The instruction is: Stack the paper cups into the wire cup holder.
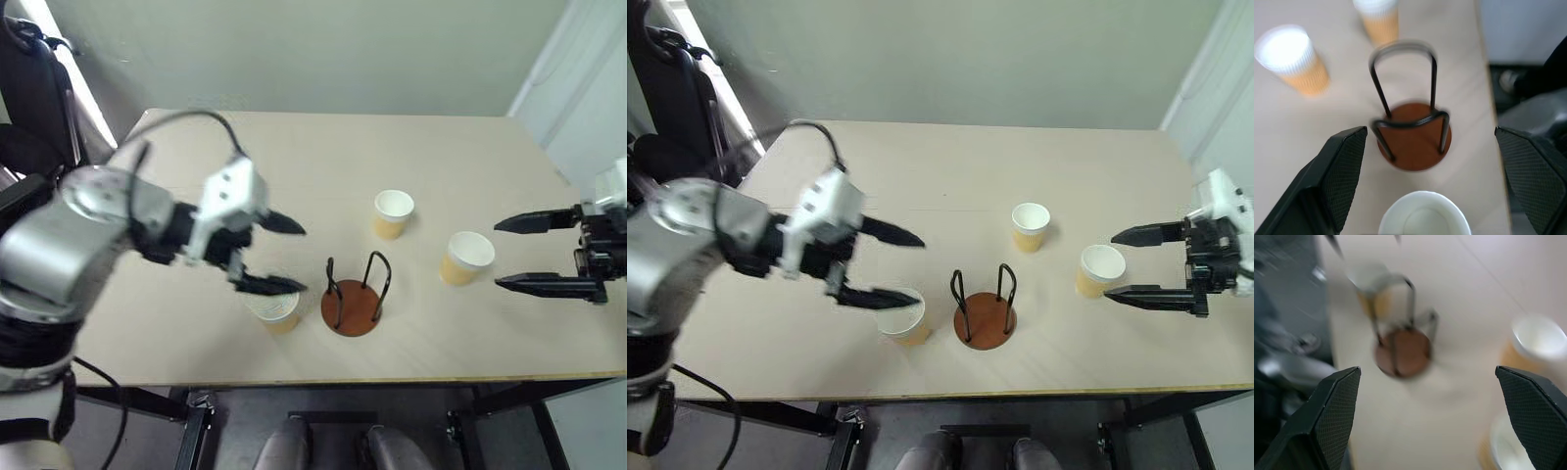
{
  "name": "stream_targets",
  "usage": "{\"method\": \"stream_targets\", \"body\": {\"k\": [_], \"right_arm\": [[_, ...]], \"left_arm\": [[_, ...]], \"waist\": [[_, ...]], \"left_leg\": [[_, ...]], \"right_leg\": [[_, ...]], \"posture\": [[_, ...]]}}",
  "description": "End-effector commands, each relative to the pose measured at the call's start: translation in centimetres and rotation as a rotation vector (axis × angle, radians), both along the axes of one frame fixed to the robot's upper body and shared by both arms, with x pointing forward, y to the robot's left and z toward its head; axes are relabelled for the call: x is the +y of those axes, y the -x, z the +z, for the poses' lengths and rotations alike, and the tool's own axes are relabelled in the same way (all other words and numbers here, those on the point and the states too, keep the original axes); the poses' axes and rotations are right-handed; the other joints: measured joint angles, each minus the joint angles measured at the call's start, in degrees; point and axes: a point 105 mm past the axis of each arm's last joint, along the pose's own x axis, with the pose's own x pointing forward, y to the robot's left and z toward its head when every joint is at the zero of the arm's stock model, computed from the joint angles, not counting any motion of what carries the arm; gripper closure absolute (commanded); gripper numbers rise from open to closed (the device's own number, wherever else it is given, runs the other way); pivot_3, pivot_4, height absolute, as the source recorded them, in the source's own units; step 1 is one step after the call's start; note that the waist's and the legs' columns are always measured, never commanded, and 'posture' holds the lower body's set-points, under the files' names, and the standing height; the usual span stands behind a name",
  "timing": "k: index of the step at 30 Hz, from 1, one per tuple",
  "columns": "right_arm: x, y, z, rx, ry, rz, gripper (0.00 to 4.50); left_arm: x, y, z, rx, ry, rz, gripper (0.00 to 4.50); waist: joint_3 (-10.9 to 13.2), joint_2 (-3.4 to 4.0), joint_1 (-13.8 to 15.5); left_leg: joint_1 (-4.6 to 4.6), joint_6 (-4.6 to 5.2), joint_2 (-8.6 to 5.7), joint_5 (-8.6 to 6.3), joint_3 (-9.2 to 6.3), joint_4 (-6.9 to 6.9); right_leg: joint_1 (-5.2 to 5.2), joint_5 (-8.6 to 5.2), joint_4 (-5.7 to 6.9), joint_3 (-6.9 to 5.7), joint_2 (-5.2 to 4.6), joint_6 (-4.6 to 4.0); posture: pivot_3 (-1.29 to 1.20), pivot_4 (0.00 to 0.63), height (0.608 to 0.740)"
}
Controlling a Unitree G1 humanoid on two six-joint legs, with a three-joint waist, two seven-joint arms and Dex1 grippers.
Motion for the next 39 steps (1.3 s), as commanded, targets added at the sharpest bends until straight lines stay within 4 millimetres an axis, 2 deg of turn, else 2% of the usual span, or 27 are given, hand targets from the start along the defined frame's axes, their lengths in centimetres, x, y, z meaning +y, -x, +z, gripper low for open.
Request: {"method": "stream_targets", "body": {"k": [1,2,4,8,11,17,19,22,25,31,34,35,39], "right_arm": [[-0.9,-2.3,-1.9,-0.033,0.135,-0.104,0.00],[-1.1,-2.9,-2.6,-0.027,0.165,-0.126,0.00],[-1.3,-3.4,-3.4,-0.016,0.201,-0.124,0.00],[-1.3,-4.6,-4.7,-0.009,0.242,-0.125,0.00],[-1.0,-5.6,-5.3,-0.016,0.245,-0.123,0.00],[-0.7,-5.9,-6.7,0.021,0.289,-0.083,0.00],[-1.1,-6.0,-7.6,0.030,0.357,-0.076,0.00],[-0.2,-6.4,-7.8,0.023,0.357,-0.050,0.00],[0.2,-6.9,-7.9,0.001,0.367,-0.042,0.96],[0.2,-7.8,-7.7,-0.055,0.387,-0.040,3.19],[0.6,-7.7,-7.2,-0.051,0.362,-0.020,4.33],[1.0,-7.1,-6.7,-0.024,0.325,0.003,4.45],[1.4,-5.8,-4.3,-0.026,0.259,0.053,4.45]], "left_arm": [[3.7,-1.0,2.3,-0.077,0.042,0.124,0.02],[5.0,-1.3,2.2,-0.078,0.045,0.171,0.02],[6.0,-1.0,1.6,-0.066,0.040,0.190,0.02],[4.9,0.7,1.6,-0.043,0.111,0.099,0.02],[4.9,1.4,1.6,-0.044,0.133,0.090,0.02],[5.0,2.1,1.3,-0.045,0.130,0.106,0.02],[5.0,2.3,1.5,-0.050,0.131,0.109,0.02],[5.0,2.3,1.5,-0.056,0.127,0.124,0.02],[5.1,2.4,1.5,-0.059,0.126,0.136,0.00],[5.3,2.3,1.5,-0.062,0.123,0.151,0.00],[5.3,2.1,1.4,-0.064,0.124,0.153,0.00],[5.4,1.9,1.3,-0.067,0.118,0.163,0.00],[6.2,1.6,1.4,-0.075,0.106,0.192,0.00]], "waist": [[-0.01,0.03,-0.14],[-0.01,0.04,-0.36],[-0.01,0.05,-0.66],[-0.01,0.05,-0.65],[-0.02,0.02,-0.62],[-0.01,0.03,-0.65],[-0.01,0.02,-0.68],[-0.01,0.02,-0.77],[-0.01,0.03,-0.88],[-0.01,0.03,-0.83],[-0.01,0.03,-0.86],[-0.01,0.03,-0.85],[-0.01,0.04,-0.86]], "left_leg": [[0.01,0.02,0.00,-0.02,0.01,0.00],[0.02,0.03,0.02,-0.04,0.01,0.00],[0.05,0.01,0.03,-0.09,0.01,-0.01],[-0.21,0.02,0.04,-0.10,0.01,0.02],[-0.37,0.05,0.04,-0.11,0.01,0.08],[-0.36,0.04,0.10,-0.10,0.01,0.02],[-0.35,0.03,0.10,-0.10,0.02,0.03],[-0.32,0.01,0.11,-0.08,0.02,0.04],[-0.24,-0.03,0.12,-0.05,0.03,0.03],[-0.22,-0.04,0.13,-0.03,0.03,0.03],[-0.23,-0.05,0.13,-0.02,0.03,0.01],[-0.23,-0.05,0.13,-0.02,0.03,0.01],[-0.26,-0.08,0.13,-0.02,0.05,-0.05]], "right_leg": [[0.00,0.00,0.01,0.00,0.00,0.00],[-0.02,0.04,0.01,0.00,0.00,-0.04],[-0.07,0.07,0.03,0.00,0.00,-0.09],[-0.28,0.10,0.03,-0.01,0.00,-0.06],[-0.37,0.16,0.02,-0.03,0.00,-0.05],[-0.39,0.18,0.05,-0.10,0.00,-0.10],[-0.40,0.21,0.05,-0.10,0.00,-0.15],[-0.39,0.26,0.05,-0.10,0.00,-0.23],[-0.39,0.29,0.08,-0.10,0.00,-0.29],[-0.39,0.31,0.11,-0.11,0.01,-0.33],[-0.42,0.32,0.12,-0.11,0.01,-0.38],[-0.43,0.32,0.12,-0.11,0.01,-0.39],[-0.46,0.27,0.12,-0.11,0.01,-0.46]], "posture": [[0.00,0.150,0.740],[0.00,0.150,0.740],[0.00,0.150,0.740],[0.00,0.150,0.740],[0.00,0.150,0.740],[0.00,0.150,0.740],[0.00,0.150,0.740],[0.00,0.150,0.740],[0.00,0.150,0.740],[0.00,0.150,0.740],[0.00,0.150,0.740],[0.00,0.150,0.740],[0.00,0.150,0.740]]}}
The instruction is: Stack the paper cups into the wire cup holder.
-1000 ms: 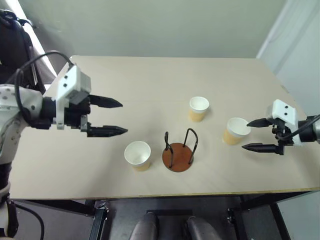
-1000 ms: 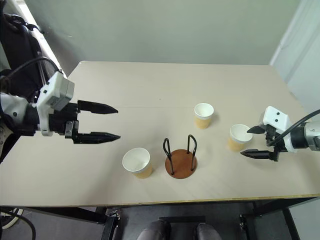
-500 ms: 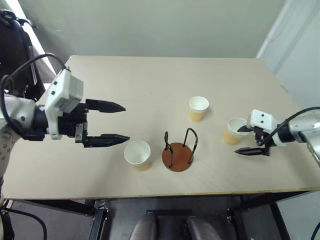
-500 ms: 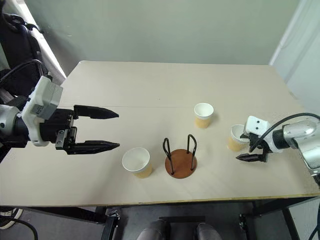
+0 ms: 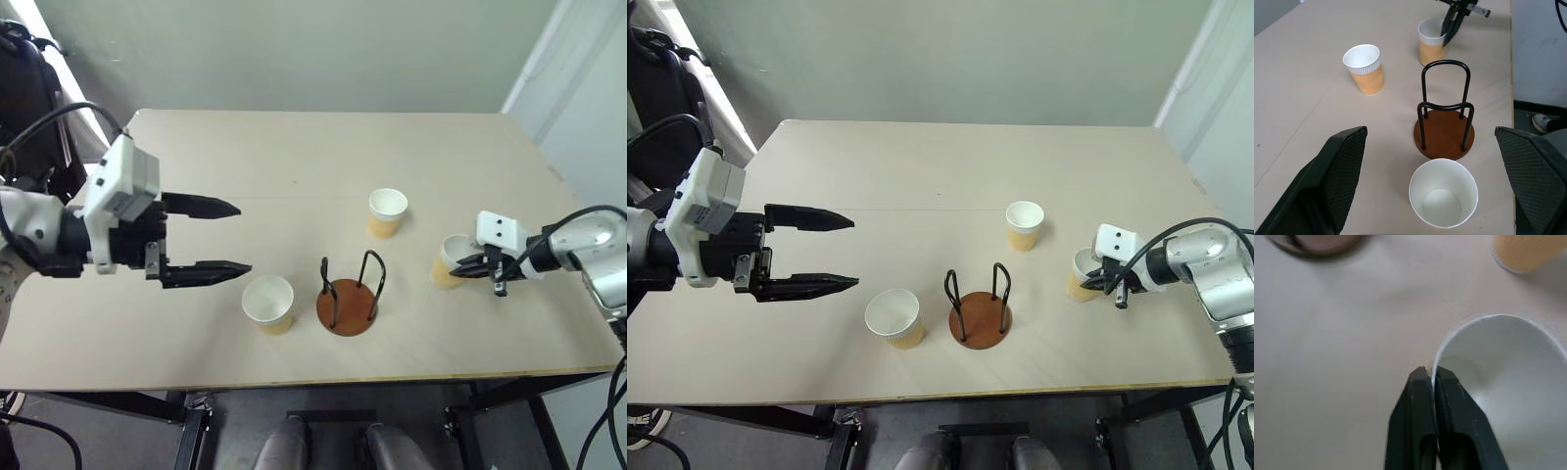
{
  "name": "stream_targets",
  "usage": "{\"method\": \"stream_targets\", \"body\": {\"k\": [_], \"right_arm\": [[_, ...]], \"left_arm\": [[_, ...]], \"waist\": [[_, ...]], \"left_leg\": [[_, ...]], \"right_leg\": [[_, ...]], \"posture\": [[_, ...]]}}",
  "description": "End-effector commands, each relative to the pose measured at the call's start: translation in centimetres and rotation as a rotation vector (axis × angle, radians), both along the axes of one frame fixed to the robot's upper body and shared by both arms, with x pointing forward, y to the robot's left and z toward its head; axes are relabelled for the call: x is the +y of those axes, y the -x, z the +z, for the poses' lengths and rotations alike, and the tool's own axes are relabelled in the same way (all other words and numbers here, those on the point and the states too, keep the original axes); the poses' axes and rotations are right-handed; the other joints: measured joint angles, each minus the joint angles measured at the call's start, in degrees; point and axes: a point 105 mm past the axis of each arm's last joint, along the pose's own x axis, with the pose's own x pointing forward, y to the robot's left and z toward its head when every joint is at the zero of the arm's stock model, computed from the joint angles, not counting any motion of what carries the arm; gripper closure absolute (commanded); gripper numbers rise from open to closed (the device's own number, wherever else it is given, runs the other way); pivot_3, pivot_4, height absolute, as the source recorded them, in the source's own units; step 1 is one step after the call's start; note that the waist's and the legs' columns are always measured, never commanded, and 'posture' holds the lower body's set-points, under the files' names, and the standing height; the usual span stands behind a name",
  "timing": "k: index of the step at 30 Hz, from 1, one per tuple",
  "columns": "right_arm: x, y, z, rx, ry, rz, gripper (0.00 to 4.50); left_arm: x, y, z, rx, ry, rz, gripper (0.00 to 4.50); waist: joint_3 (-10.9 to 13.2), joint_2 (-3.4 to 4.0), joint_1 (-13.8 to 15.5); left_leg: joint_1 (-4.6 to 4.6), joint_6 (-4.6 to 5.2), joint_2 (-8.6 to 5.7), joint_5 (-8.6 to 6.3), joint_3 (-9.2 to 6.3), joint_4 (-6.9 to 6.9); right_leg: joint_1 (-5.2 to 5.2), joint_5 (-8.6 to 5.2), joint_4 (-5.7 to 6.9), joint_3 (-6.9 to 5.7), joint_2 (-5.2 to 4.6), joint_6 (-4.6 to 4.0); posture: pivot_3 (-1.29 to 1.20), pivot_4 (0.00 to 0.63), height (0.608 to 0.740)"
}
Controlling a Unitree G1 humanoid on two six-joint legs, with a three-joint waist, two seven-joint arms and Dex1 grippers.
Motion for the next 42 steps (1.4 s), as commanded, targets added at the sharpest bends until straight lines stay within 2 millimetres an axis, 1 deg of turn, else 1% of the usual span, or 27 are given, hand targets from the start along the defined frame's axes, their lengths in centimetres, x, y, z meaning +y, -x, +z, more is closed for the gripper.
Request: {"method": "stream_targets", "body": {"k": [1,5,7,9,11,12,15,18,20,23,30,33,40,42], "right_arm": [[0.3,1.0,4.5,-0.081,-0.064,0.051,4.45],[1.8,2.8,10.6,-0.175,-0.246,0.134,4.45],[2.8,3.7,13.3,-0.228,-0.320,0.191,4.45],[4.7,4.9,15.0,-0.252,-0.378,0.285,4.45],[6.7,5.8,15.7,-0.251,-0.409,0.368,4.45],[7.6,6.1,15.6,-0.245,-0.411,0.401,4.45],[10.3,6.3,14.5,-0.215,-0.395,0.483,4.45],[11.7,6.0,12.5,-0.193,-0.333,0.517,4.45],[12.0,5.8,11.7,-0.187,-0.309,0.526,4.45],[12.2,6.2,11.5,-0.166,-0.305,0.556,4.45],[12.5,6.3,10.0,-0.128,-0.269,0.583,4.45],[12.6,6.0,9.1,-0.130,-0.227,0.576,4.45],[12.6,5.6,8.4,-0.128,-0.193,0.576,4.45],[12.6,5.4,8.3,-0.133,-0.186,0.572,4.06]], "left_arm": [[0.8,0.0,1.0,-0.049,-0.022,0.031,0.00],[1.3,0.0,1.0,-0.051,-0.030,0.042,0.00],[1.4,0.0,0.8,-0.045,-0.035,0.042,0.00],[1.2,0.0,0.5,-0.035,-0.036,0.032,0.00],[1.1,0.0,0.3,-0.029,-0.035,0.024,0.00],[1.1,-0.1,0.2,-0.027,-0.035,0.023,0.00],[1.0,-0.2,0.0,-0.025,-0.033,0.020,0.00],[0.8,-0.2,-0.1,-0.024,-0.035,0.015,0.00],[0.8,-0.1,-0.1,-0.023,-0.035,0.013,0.00],[0.8,0.0,-0.3,-0.019,-0.039,0.018,0.00],[0.8,0.3,-0.6,-0.016,-0.051,0.038,0.00],[0.8,0.3,-0.7,-0.017,-0.053,0.042,0.00],[0.8,0.4,-0.7,-0.018,-0.055,0.051,0.00],[0.8,0.4,-0.7,-0.017,-0.055,0.053,0.00]], "waist": [[0.00,0.00,0.02],[0.01,0.02,-0.05],[0.01,0.02,-0.09],[0.00,0.00,-0.12],[-0.03,-0.06,-0.18],[-0.03,-0.05,-0.26],[-0.03,-0.05,-0.31],[-0.03,-0.04,-0.30],[-0.03,-0.05,-0.26],[-0.03,-0.05,-0.27],[-0.03,-0.06,-0.31],[-0.03,-0.06,-0.32],[-0.03,-0.07,-0.32],[-0.03,-0.07,-0.32]], "left_leg": [[-0.02,-0.01,0.00,0.00,0.00,-0.01],[-0.09,-0.05,0.00,0.02,0.01,-0.04],[-0.12,-0.10,0.00,0.05,0.01,-0.06],[-0.12,-0.13,0.02,0.07,-0.01,-0.11],[-0.06,-0.15,0.04,0.08,-0.01,-0.21],[-0.02,-0.17,0.05,0.09,-0.01,-0.26],[0.00,-0.24,0.06,0.14,-0.02,-0.35],[-0.02,-0.28,0.06,0.16,-0.02,-0.37],[-0.07,-0.29,0.06,0.17,-0.03,-0.36],[-0.22,-0.29,0.06,0.17,-0.02,-0.32],[-0.27,-0.43,0.07,0.26,-0.03,-0.32],[-0.25,-0.47,0.07,0.28,-0.02,-0.29],[-0.23,-0.47,0.09,0.40,-0.02,-0.29],[-0.24,-0.47,0.09,0.40,-0.02,-0.29]], "right_leg": [[-0.02,-0.01,0.00,0.00,0.00,-0.01],[-0.10,-0.06,0.00,0.00,0.00,-0.10],[-0.17,-0.08,0.01,0.01,0.01,-0.14],[-0.20,-0.13,0.03,0.00,0.04,-0.22],[-0.21,-0.18,0.04,0.00,0.05,-0.30],[-0.20,-0.19,0.04,0.00,0.06,-0.32],[-0.27,-0.19,0.10,0.00,0.07,-0.32],[-0.35,-0.19,0.20,0.00,0.07,-0.33],[-0.42,-0.19,0.24,0.00,0.07,-0.33],[-0.55,-0.19,0.27,-0.01,0.07,-0.32],[-0.70,-0.22,0.51,-0.03,0.07,-0.38],[-0.77,-0.25,0.72,-0.03,0.07,-0.43],[-0.78,-0.22,0.84,-0.06,0.07,-0.51],[-0.79,-0.23,0.84,-0.07,0.07,-0.53]], "posture": [[0.00,0.150,0.740],[0.00,0.150,0.740],[0.00,0.150,0.740],[0.00,0.150,0.740],[0.00,0.150,0.740],[0.00,0.150,0.740],[0.00,0.150,0.740],[0.00,0.150,0.740],[0.00,0.150,0.740],[0.00,0.150,0.740],[0.00,0.150,0.740],[0.00,0.150,0.740],[0.00,0.150,0.740],[0.00,0.150,0.740]]}}
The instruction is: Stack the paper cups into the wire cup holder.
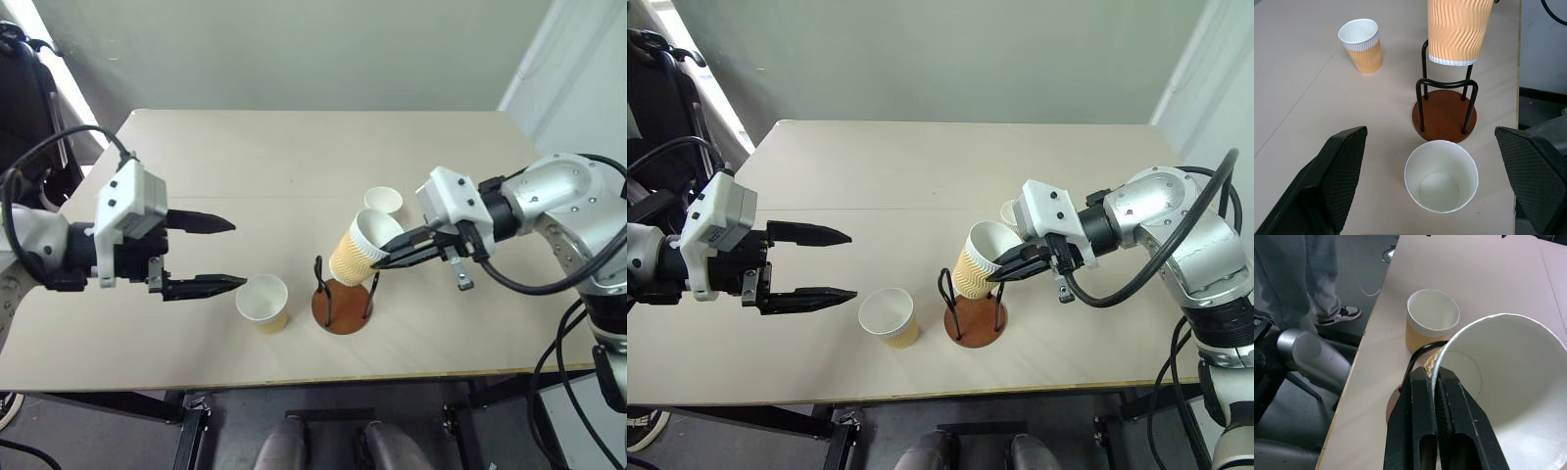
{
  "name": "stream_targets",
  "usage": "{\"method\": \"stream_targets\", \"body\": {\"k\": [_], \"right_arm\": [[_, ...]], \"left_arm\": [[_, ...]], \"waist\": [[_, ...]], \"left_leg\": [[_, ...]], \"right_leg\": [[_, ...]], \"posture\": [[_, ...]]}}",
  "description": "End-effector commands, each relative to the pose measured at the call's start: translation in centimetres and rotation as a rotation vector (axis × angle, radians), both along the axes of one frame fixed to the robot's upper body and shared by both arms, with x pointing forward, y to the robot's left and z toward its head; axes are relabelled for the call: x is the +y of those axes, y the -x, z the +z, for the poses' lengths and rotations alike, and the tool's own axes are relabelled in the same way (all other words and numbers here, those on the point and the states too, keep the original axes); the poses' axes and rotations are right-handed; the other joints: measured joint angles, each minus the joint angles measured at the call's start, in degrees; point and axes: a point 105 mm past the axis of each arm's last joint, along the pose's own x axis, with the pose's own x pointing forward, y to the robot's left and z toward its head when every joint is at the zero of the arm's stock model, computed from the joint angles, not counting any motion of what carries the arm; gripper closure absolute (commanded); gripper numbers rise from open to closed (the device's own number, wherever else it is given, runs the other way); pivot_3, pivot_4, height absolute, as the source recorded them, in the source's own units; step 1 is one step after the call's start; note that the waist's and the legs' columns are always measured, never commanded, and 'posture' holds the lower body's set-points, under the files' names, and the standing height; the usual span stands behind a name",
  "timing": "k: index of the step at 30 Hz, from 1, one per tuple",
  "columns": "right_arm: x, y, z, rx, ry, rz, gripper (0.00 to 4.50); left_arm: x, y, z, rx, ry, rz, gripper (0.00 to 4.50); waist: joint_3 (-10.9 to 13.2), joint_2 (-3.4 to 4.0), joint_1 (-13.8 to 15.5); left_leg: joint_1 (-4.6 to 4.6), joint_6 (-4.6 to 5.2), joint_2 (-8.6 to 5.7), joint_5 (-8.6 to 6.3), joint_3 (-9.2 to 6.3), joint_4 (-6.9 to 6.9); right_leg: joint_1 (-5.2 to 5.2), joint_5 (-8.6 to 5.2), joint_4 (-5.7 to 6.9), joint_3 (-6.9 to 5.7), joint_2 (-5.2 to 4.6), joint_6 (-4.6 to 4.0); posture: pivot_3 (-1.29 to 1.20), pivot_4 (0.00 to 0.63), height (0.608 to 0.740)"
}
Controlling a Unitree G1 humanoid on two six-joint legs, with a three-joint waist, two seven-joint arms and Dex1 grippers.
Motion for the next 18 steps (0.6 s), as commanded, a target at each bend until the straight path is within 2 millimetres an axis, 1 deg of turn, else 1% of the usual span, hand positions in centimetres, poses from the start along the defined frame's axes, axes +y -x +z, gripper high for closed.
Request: {"method": "stream_targets", "body": {"k": [1,4,6,8,11,12,14,15,17,18], "right_arm": [[0.1,0.0,0.2,-0.038,0.013,0.011,3.83],[0.3,-0.3,0.1,-0.062,0.018,0.003,2.82],[0.3,-0.5,0.0,-0.079,0.025,-0.005,2.06],[0.1,-1.1,0.5,-0.103,0.012,-0.027,1.38],[-1.5,-6.0,2.5,-0.245,-0.037,-0.231,0.29],[-2.2,-7.9,2.9,-0.294,-0.038,-0.304,0.03],[-2.9,-10.3,3.1,-0.335,-0.029,-0.372,0.03],[-3.0,-11.1,3.0,-0.340,-0.026,-0.386,0.03],[-2.9,-13.0,2.3,-0.331,-0.011,-0.411,0.03],[-2.9,-13.5,2.0,-0.324,-0.002,-0.414,0.03]], "left_arm": [[0.1,0.3,1.2,-0.056,-0.011,0.009,0.00],[0.1,0.3,1.2,-0.058,-0.006,0.011,0.00],[0.0,0.4,1.2,-0.057,0.002,0.010,0.00],[0.1,0.4,1.2,-0.056,0.003,0.012,0.00],[0.1,0.3,1.2,-0.057,0.002,0.018,0.00],[0.2,0.3,1.2,-0.057,0.002,0.019,0.00],[0.2,0.2,1.2,-0.056,0.002,0.021,0.00],[0.2,0.2,1.2,-0.056,0.001,0.021,0.00],[0.2,0.1,1.1,-0.056,0.001,0.022,0.00],[0.2,0.0,1.1,-0.056,0.001,0.023,0.00]], "waist": [[0.00,0.00,0.00],[0.00,0.00,0.00],[0.00,0.00,0.00],[0.00,0.00,0.00],[0.00,0.00,-0.10],[0.00,0.00,-0.10],[0.00,0.00,-0.06],[-0.01,-0.01,-0.05],[-0.01,-0.01,-0.10],[-0.01,-0.01,-0.12]], "left_leg": [[0.00,0.00,0.00,0.00,0.00,-0.01],[-0.01,0.00,0.00,0.00,0.00,-0.04],[-0.01,0.00,0.00,0.00,0.00,-0.04],[-0.01,0.00,0.01,0.00,0.00,-0.04],[0.01,-0.01,0.01,0.01,0.00,0.00],[0.03,-0.01,0.01,0.01,-0.01,0.01],[0.04,-0.01,0.01,0.05,-0.05,-0.01],[0.04,-0.01,0.01,0.05,-0.06,-0.01],[0.00,-0.01,0.02,0.04,-0.07,-0.11],[-0.01,-0.03,0.02,0.03,-0.07,-0.11]], "right_leg": [[0.00,0.00,0.00,0.00,0.00,0.00],[-0.02,0.00,0.00,0.00,0.00,0.00],[-0.03,0.00,0.00,-0.01,0.00,-0.01],[-0.02,0.00,0.00,-0.01,0.00,-0.01],[-0.02,0.03,0.01,-0.01,0.00,-0.05],[-0.03,0.04,0.03,-0.01,0.00,-0.07],[-0.08,0.11,0.06,-0.01,0.00,-0.14],[-0.08,0.11,0.06,-0.03,0.00,-0.14],[-0.17,0.11,0.07,-0.05,0.00,-0.18],[-0.21,0.12,0.09,-0.05,0.00,-0.20]], "posture": [[0.00,0.150,0.740],[0.00,0.150,0.740],[0.00,0.150,0.740],[0.00,0.150,0.740],[0.00,0.150,0.740],[0.00,0.150,0.740],[0.00,0.150,0.740],[0.00,0.150,0.740],[0.00,0.150,0.740],[0.00,0.150,0.740]]}}
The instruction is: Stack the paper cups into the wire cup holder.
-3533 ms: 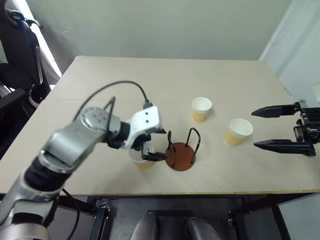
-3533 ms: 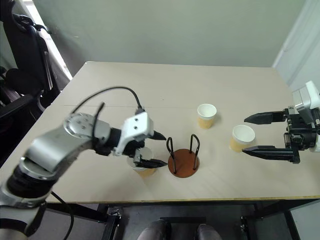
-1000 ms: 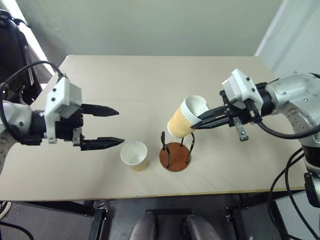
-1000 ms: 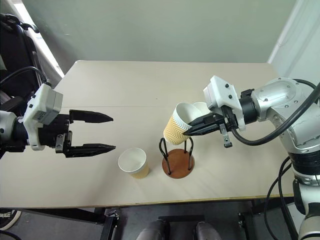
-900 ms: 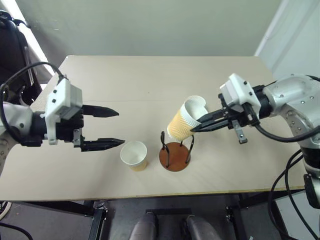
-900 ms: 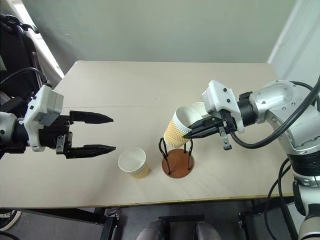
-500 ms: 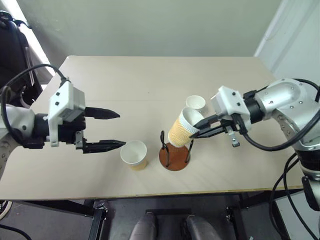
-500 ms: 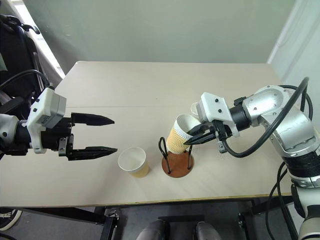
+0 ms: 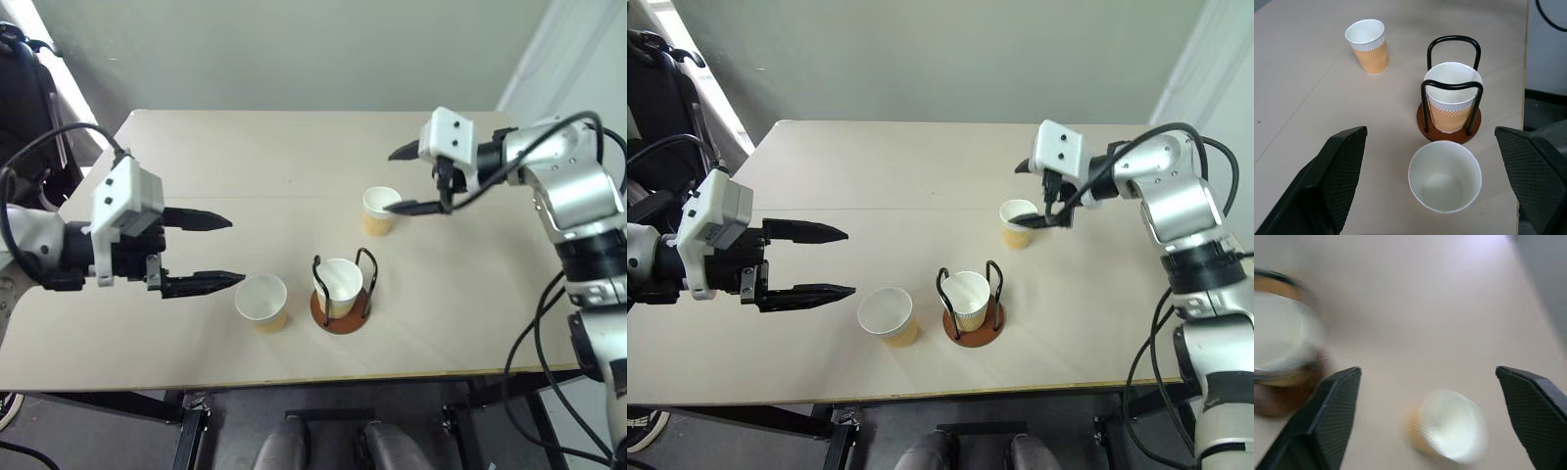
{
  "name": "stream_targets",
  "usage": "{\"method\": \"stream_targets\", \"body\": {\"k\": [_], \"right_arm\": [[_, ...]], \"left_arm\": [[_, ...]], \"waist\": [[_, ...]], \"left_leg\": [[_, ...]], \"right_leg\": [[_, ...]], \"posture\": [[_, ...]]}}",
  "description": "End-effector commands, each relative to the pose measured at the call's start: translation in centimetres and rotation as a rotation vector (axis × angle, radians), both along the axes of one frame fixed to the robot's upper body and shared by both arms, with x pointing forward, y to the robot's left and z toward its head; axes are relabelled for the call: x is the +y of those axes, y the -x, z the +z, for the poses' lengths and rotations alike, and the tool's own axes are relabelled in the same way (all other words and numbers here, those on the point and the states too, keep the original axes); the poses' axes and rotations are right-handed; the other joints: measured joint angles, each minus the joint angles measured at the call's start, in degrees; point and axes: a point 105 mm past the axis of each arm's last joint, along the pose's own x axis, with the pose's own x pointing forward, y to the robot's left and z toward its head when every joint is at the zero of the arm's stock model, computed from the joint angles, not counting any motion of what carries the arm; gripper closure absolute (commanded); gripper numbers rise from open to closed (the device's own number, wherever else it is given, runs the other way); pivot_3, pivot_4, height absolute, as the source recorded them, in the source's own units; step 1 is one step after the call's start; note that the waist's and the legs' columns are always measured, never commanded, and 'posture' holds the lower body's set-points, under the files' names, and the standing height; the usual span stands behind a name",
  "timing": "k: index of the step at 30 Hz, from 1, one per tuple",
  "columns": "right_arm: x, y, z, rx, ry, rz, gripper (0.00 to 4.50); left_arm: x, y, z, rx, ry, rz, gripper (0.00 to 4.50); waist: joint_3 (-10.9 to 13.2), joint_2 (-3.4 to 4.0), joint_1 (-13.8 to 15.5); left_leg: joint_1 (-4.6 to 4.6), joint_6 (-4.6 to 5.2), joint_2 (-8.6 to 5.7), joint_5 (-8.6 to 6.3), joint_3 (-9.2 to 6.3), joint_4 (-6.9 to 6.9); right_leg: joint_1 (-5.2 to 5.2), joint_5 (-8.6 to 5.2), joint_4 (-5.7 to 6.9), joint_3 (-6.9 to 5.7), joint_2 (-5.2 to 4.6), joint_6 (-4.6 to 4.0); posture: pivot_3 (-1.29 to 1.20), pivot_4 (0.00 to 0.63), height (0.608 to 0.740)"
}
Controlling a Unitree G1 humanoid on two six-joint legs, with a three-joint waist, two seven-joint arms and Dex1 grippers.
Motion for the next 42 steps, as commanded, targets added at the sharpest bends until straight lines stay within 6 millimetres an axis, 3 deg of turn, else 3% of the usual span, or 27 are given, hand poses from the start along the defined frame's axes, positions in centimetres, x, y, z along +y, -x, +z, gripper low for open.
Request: {"method": "stream_targets", "body": {"k": [1,5,16,19,27,30,34,36,38,42], "right_arm": [[0.2,-2.3,-0.9,-0.020,0.057,-0.023,0.03],[-0.3,-3.6,-3.8,0.048,0.155,-0.029,0.03],[-0.2,-3.5,-6.6,0.134,0.238,0.028,0.03],[0.4,-3.5,-6.9,0.146,0.209,0.033,0.58],[0.9,-3.8,-7.3,0.110,0.212,0.038,3.40],[0.9,-3.9,-6.4,0.080,0.198,0.035,4.46],[0.7,-3.2,-4.8,0.081,0.179,0.085,4.46],[1.2,-1.5,-2.8,0.098,0.112,0.198,4.46],[2.0,1.3,1.1,0.084,0.014,0.343,4.46],[2.6,6.3,6.0,0.072,-0.083,0.494,4.46]], "left_arm": [[-0.1,0.2,0.8,-0.043,-0.006,-0.003,0.00],[-0.4,0.5,0.7,-0.042,-0.004,-0.005,0.00],[-0.6,1.2,0.5,-0.034,-0.008,0.013,0.00],[-0.5,1.2,0.4,-0.032,-0.013,0.024,0.00],[-0.5,1.3,0.2,-0.029,-0.017,0.031,0.00],[-0.5,1.3,0.2,-0.029,-0.019,0.030,0.00],[-0.5,1.3,0.3,-0.031,-0.020,0.028,0.00],[-0.4,1.2,0.2,-0.031,-0.023,0.029,0.00],[-0.3,1.1,0.0,-0.025,-0.031,0.030,0.00],[-0.4,1.0,0.0,-0.022,-0.027,0.019,0.00]], "waist": [[0.00,0.00,-0.03],[0.01,0.01,0.00],[0.02,0.03,-0.06],[0.02,0.02,-0.10],[0.02,0.03,-0.11],[0.02,0.03,-0.10],[0.02,0.03,-0.09],[0.04,0.05,-0.09],[0.04,0.05,-0.14],[0.03,0.04,-0.09]], "left_leg": [[-0.01,-0.01,0.00,0.00,0.00,-0.07],[-0.10,-0.10,0.01,0.03,0.00,-0.37],[-0.16,-0.29,0.09,0.05,0.01,-0.45],[-0.09,-0.38,0.11,0.15,0.01,-0.44],[-0.05,-0.45,0.12,0.12,0.00,-0.44],[-0.05,-0.50,0.14,0.09,0.00,-0.46],[-0.06,-0.50,0.15,0.09,-0.01,-0.46],[-0.08,-0.51,0.14,0.10,-0.01,-0.46],[-0.13,-0.52,0.15,0.10,0.01,-0.46],[-0.14,-0.63,0.19,0.16,-0.01,-0.52]], "right_leg": [[-0.05,0.01,0.02,0.00,0.00,-0.02],[-0.22,0.02,-0.01,-0.03,0.00,-0.03],[-0.20,0.02,-0.09,-0.10,0.00,-0.10],[-0.18,0.08,-0.03,-0.13,0.00,-0.22],[-0.15,0.06,0.02,-0.18,0.00,-0.31],[-0.17,0.06,0.02,-0.22,0.00,-0.31],[-0.16,0.05,0.01,-0.25,0.00,-0.33],[-0.16,0.04,0.01,-0.25,0.00,-0.34],[-0.20,0.03,0.00,-0.25,0.00,-0.37],[-0.15,-0.06,-0.05,-0.38,0.02,-0.49]], "posture": [[0.00,0.150,0.740],[0.00,0.150,0.740],[0.00,0.150,0.740],[0.00,0.150,0.740],[0.00,0.150,0.740],[0.00,0.150,0.740],[0.00,0.150,0.740],[0.00,0.150,0.740],[0.00,0.150,0.740],[0.00,0.150,0.740]]}}
